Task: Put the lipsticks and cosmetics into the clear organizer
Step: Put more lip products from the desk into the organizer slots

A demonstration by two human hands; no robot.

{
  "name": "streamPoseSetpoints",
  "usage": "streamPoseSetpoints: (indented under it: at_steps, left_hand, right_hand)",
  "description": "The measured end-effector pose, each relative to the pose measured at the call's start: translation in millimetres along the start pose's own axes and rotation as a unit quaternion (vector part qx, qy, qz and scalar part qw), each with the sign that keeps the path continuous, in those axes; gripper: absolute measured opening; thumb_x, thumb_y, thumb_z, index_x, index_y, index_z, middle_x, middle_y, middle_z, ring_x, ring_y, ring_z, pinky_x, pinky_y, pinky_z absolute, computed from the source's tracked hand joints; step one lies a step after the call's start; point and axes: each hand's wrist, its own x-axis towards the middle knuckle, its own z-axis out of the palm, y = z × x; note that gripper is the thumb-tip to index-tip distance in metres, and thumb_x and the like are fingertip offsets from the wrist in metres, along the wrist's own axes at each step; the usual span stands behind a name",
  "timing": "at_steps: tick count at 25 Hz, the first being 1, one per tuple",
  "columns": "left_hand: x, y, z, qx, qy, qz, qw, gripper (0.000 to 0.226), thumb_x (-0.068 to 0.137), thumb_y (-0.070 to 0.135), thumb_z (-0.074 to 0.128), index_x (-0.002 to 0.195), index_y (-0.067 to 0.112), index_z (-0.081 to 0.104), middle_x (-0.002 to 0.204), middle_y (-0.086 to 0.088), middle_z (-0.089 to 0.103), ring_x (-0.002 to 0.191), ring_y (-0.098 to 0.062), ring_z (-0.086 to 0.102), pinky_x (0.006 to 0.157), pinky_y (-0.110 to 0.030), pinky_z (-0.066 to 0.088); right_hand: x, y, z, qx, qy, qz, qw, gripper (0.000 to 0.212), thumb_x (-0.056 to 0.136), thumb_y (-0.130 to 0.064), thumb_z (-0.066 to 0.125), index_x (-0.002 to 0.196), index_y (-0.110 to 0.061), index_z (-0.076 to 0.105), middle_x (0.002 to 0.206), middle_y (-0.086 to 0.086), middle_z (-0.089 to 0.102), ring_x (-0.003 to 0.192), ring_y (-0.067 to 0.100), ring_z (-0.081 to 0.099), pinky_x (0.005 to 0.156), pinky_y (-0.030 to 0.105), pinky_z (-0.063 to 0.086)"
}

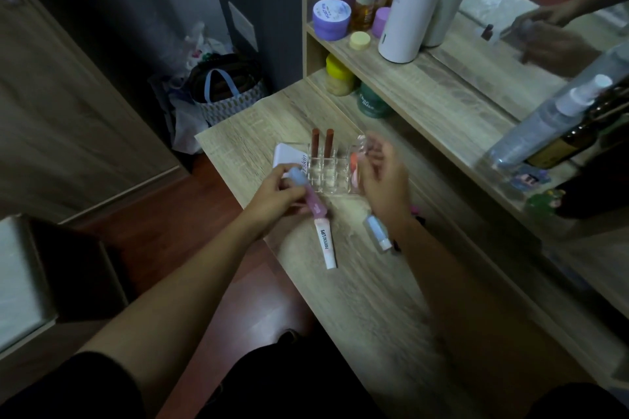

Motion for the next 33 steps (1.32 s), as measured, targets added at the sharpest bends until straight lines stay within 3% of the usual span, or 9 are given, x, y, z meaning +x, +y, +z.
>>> streamPoseSetpoints:
  at_steps: [4,8,12,15,19,21,24,29,33]
  left_hand:
    - [19,30,-4,0.032,-0.013,0.061,0.998,0.020,0.091,0.011,0.054,0.087,0.029,0.059,0.095,-0.006,0.065,0.073,-0.010,0.070,0.063,-0.024,0.059]
    - [37,40,-7,0.303,0.053,0.172,0.936,0.012,0.088,0.021,0.062,0.100,0.023,0.061,0.090,0.002,0.065,0.075,-0.006,0.062,0.063,-0.014,0.047]
    - [43,38,-5,0.383,0.065,0.183,0.903,0.020,0.089,0.016,0.061,0.108,0.013,0.058,0.090,-0.004,0.066,0.074,-0.014,0.064,0.061,-0.009,0.045]
    - [46,34,-1,0.428,0.058,0.203,0.879,0.022,0.088,0.013,0.060,0.110,0.008,0.057,0.082,-0.003,0.061,0.061,-0.008,0.055,0.054,-0.003,0.040]
    - [51,32,2,0.475,0.042,0.213,0.853,0.021,0.087,0.011,0.060,0.107,0.006,0.060,0.087,-0.013,0.066,0.074,-0.020,0.058,0.068,-0.022,0.039]
    - [54,30,4,0.490,0.033,0.215,0.844,0.022,0.085,0.010,0.063,0.106,0.005,0.062,0.093,-0.016,0.066,0.084,-0.027,0.061,0.076,-0.028,0.042]
    - [57,27,9,0.494,0.040,0.199,0.846,0.033,0.081,0.015,0.069,0.111,0.005,0.060,0.104,-0.016,0.063,0.093,-0.030,0.060,0.093,-0.040,0.045]
    - [59,22,17,0.437,0.090,0.185,0.876,0.023,0.078,0.011,0.070,0.096,0.004,0.057,0.089,-0.014,0.069,0.084,-0.029,0.062,0.083,-0.038,0.046]
    - [58,19,20,0.416,0.106,0.183,0.885,0.024,0.078,0.011,0.069,0.097,0.003,0.057,0.091,-0.016,0.069,0.092,-0.032,0.059,0.084,-0.043,0.049]
  right_hand:
    - [34,-20,-15,0.121,0.058,0.039,0.990,0.039,0.091,-0.008,0.057,0.129,-0.014,0.053,0.117,0.000,0.064,0.094,-0.004,0.061,0.079,0.008,0.051]
    - [43,-15,-12,0.095,0.042,0.036,0.994,0.035,0.090,-0.005,0.058,0.124,-0.011,0.056,0.118,0.007,0.066,0.095,0.001,0.062,0.079,0.005,0.051]
    - [44,-8,-2,0.073,0.017,0.036,0.997,0.034,0.090,-0.002,0.058,0.123,-0.007,0.056,0.118,0.009,0.067,0.099,0.007,0.063,0.076,-0.001,0.047]
    - [46,-5,2,0.057,-0.006,0.044,0.997,0.034,0.091,-0.002,0.057,0.124,-0.009,0.056,0.120,0.006,0.065,0.099,0.002,0.059,0.077,0.003,0.048]
    - [53,-2,3,0.052,-0.036,0.027,0.998,0.035,0.091,0.000,0.055,0.124,-0.009,0.056,0.108,-0.005,0.062,0.085,-0.014,0.056,0.073,-0.004,0.044]
    - [54,3,6,0.043,-0.048,0.028,0.997,0.035,0.090,0.001,0.055,0.124,-0.007,0.056,0.108,-0.003,0.063,0.087,-0.010,0.058,0.073,-0.007,0.042]
    - [53,11,13,0.006,-0.072,0.036,0.997,0.034,0.090,-0.002,0.057,0.124,-0.008,0.057,0.116,0.006,0.066,0.097,0.004,0.058,0.070,-0.011,0.039]
    - [59,17,16,-0.010,-0.097,0.040,0.994,0.033,0.087,0.001,0.059,0.120,-0.003,0.059,0.113,0.014,0.068,0.095,0.008,0.058,0.070,-0.009,0.041]
    - [62,18,14,-0.015,-0.104,0.043,0.993,0.035,0.087,0.002,0.060,0.121,-0.003,0.058,0.113,0.014,0.067,0.096,0.010,0.059,0.070,-0.006,0.044]
